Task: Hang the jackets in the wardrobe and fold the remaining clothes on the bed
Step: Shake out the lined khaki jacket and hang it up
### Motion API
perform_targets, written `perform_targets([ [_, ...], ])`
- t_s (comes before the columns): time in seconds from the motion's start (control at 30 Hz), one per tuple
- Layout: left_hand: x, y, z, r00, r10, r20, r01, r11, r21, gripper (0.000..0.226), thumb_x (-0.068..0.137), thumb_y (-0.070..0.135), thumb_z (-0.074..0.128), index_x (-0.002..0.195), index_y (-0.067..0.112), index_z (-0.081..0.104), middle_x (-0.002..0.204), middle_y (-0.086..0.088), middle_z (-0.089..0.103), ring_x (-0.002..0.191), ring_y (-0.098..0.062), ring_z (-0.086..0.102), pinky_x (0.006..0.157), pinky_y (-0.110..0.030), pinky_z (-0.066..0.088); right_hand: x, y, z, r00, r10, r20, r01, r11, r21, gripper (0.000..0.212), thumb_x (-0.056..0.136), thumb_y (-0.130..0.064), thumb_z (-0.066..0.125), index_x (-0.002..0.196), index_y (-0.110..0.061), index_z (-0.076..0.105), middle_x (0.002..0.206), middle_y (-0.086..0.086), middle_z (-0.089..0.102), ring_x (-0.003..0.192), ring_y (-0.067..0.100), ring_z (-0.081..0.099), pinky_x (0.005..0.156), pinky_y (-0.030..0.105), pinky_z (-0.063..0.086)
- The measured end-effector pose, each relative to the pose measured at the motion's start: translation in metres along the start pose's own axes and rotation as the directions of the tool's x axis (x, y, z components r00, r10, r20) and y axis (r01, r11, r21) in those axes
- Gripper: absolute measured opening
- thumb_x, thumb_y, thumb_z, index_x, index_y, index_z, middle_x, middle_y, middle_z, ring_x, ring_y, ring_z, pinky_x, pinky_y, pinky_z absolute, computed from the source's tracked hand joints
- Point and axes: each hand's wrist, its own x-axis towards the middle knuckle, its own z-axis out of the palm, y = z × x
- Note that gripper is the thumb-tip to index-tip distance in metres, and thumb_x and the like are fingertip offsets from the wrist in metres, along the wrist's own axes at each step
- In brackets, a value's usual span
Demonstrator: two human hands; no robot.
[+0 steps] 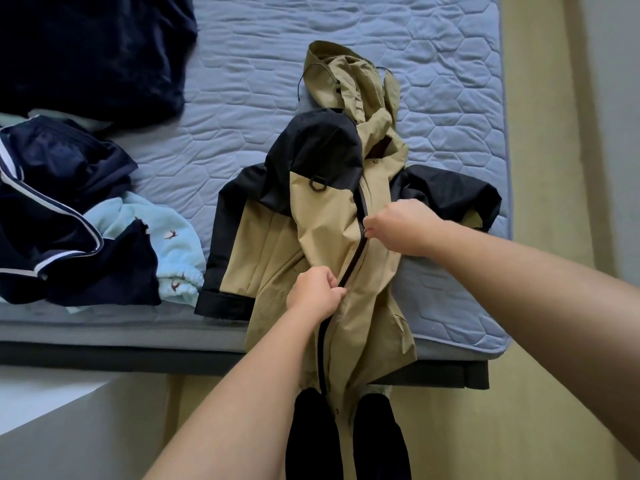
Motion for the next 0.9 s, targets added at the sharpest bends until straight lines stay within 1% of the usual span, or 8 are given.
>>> perform_targets([
  [0.07,0.003,0.005,-0.005,0.999,0.023,0.029,-0.023,1.0,0.003,0.015,0.085,0.031,0.066,0.082,0.022,0.056,0.093,0.001,0.061,0.089,-0.019,0.059,0.083,-0.038,0.053,0.001,0.001,-0.004,1.0,-0.003,-0.002,0.003,1.0,0.013,0.014,0.1,-0.028,0.04,0.093,-0.023,0.051,0.077,-0.002,0.048,0.065,0.02,0.044,0.06,0.03,0.034],
  [0.13,0.006,0.018,-0.01,0.998,0.067,-0.013,-0.068,0.996,-0.064,0.015,0.084,0.033,0.067,0.086,0.02,0.058,0.091,0.002,0.062,0.088,-0.018,0.059,0.081,-0.035,0.053,0.001,0.0,-0.005,1.0,-0.002,-0.004,0.002,0.999,0.041,0.017,0.101,-0.029,0.038,0.085,-0.024,0.041,0.078,-0.002,0.049,0.066,0.022,0.044,0.061,0.03,0.035],
  [0.23,0.012,0.038,-0.017,0.987,0.081,-0.137,-0.106,0.978,-0.181,0.017,0.084,0.03,0.066,0.073,0.021,0.057,0.08,0.005,0.061,0.081,-0.017,0.058,0.073,-0.032,0.051,0.003,0.001,-0.007,1.0,-0.008,0.004,0.008,1.0,0.024,0.013,0.101,-0.027,0.039,0.091,-0.024,0.047,0.081,-0.001,0.052,0.068,0.022,0.044,0.061,0.029,0.034],
  [0.33,0.011,0.038,-0.017,0.982,0.093,-0.163,-0.111,0.988,-0.105,0.023,0.087,0.028,0.064,0.068,0.022,0.052,0.077,0.004,0.06,0.077,-0.019,0.058,0.071,-0.034,0.052,0.008,0.004,-0.011,0.999,-0.054,-0.009,0.054,0.998,-0.028,0.016,0.1,-0.026,0.04,0.104,-0.023,0.056,0.072,-0.005,0.045,0.066,0.021,0.043,0.06,0.029,0.033],
  [0.47,0.007,0.008,-0.018,0.985,0.073,-0.157,-0.072,0.997,0.012,0.023,0.089,0.028,0.06,0.069,0.023,0.049,0.081,0.0,0.061,0.077,-0.022,0.058,0.071,-0.037,0.053,0.019,0.018,-0.026,0.996,-0.001,-0.089,0.003,1.0,0.013,0.017,0.1,-0.03,0.041,0.091,-0.02,0.052,0.085,0.003,0.059,0.08,0.029,0.06,0.062,0.031,0.034],
  [0.57,0.012,-0.005,-0.027,0.989,0.065,-0.136,-0.055,0.995,0.077,0.021,0.09,0.028,0.058,0.072,0.024,0.05,0.079,0.003,0.06,0.075,-0.018,0.058,0.069,-0.034,0.052,0.027,0.025,-0.032,0.994,0.01,-0.111,-0.009,1.0,0.008,0.019,0.1,-0.032,0.041,0.09,-0.02,0.051,0.091,0.006,0.063,0.085,0.03,0.063,0.06,0.031,0.036],
  [0.77,0.03,0.009,-0.049,0.999,0.051,0.005,-0.052,0.988,0.144,0.018,0.086,0.034,0.062,0.075,0.023,0.052,0.084,0.004,0.061,0.076,-0.014,0.057,0.065,-0.028,0.047,0.022,0.028,-0.033,0.99,0.045,-0.134,-0.032,0.995,0.096,0.022,0.101,-0.034,0.038,0.084,-0.021,0.044,0.071,-0.001,0.047,0.075,0.028,0.059,0.059,0.031,0.036],
  [0.9,0.036,0.044,-0.051,0.976,0.178,-0.123,-0.163,0.979,0.123,0.032,0.083,0.05,0.062,0.091,0.022,0.05,0.086,0.009,0.056,0.081,-0.014,0.056,0.064,-0.028,0.044,0.019,0.028,-0.039,0.984,0.019,-0.18,0.002,0.993,0.116,0.021,0.1,-0.035,0.038,0.083,-0.023,0.041,0.073,-0.002,0.048,0.071,0.024,0.054,0.06,0.03,0.036],
])
